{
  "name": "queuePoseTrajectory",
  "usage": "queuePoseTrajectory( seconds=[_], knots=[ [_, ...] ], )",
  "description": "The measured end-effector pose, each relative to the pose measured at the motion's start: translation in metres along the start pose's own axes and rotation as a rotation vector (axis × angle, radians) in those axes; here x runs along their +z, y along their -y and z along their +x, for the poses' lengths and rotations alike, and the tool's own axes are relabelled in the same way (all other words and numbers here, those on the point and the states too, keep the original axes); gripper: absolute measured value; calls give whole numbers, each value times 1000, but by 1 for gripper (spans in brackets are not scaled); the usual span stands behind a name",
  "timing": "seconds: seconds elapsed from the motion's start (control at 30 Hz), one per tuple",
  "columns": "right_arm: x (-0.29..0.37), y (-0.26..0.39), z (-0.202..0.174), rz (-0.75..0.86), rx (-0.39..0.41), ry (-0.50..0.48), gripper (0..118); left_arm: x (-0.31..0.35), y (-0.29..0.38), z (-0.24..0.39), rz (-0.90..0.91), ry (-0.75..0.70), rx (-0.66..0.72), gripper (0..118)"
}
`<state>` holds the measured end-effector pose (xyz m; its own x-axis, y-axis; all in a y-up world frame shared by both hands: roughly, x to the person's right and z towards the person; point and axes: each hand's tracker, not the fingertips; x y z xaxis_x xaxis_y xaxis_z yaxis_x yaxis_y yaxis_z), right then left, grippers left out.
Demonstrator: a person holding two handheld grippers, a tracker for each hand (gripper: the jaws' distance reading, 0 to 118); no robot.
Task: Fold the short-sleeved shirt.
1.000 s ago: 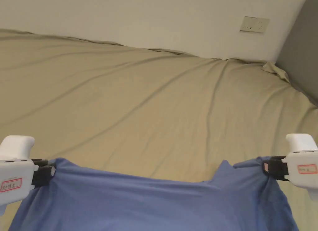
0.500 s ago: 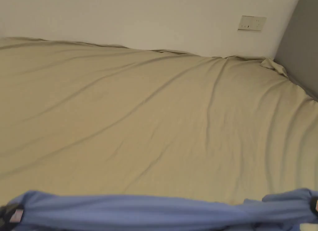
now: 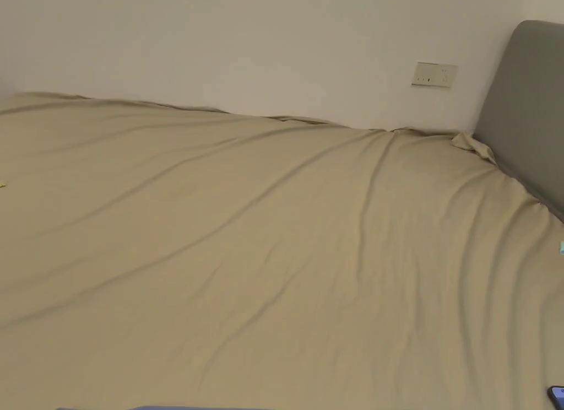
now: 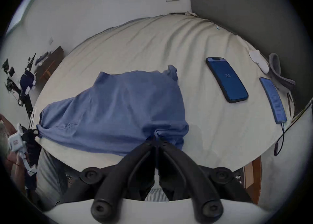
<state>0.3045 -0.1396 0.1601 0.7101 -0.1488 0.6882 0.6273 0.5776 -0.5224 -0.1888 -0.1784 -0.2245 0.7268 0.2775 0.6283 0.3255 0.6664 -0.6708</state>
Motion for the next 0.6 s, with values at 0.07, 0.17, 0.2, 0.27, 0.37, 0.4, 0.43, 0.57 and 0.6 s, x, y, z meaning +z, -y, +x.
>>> queuePoseTrajectory(
  seconds=[0.07, 0.17, 0.2, 0.27, 0.37, 0.4, 0.43, 0.57, 0.6],
  knots=[
    [7, -3, 4, 0, -15, -1, 21, 7, -4, 0, 20, -17, 13, 47],
    [39, -14, -10, 83, 33, 22, 100, 37, -14, 10, 72, -17, 66, 109],
    [55, -18, -19, 145, 49, 8, 99, 49, -19, 16, 135, 2, 60, 109],
    [74, -27, -36, 265, 80, -29, 99, 65, -27, 35, 217, -9, 18, 109],
    [83, -36, -63, 393, 91, -61, 89, 69, -44, 63, 293, -30, -53, 108],
    [82, -39, -73, 423, 109, -64, 69, 68, -49, 72, 304, -38, -68, 102],
    [81, -41, -83, 454, 129, -40, 25, 65, -52, 81, 332, -32, -78, 77],
    [73, -41, -109, 496, 179, -25, 4, 52, -62, 109, 362, -43, -125, 0],
    [71, -41, -114, 495, 180, -46, 4, 52, -62, 113, 390, -57, -141, 0]
  ],
)
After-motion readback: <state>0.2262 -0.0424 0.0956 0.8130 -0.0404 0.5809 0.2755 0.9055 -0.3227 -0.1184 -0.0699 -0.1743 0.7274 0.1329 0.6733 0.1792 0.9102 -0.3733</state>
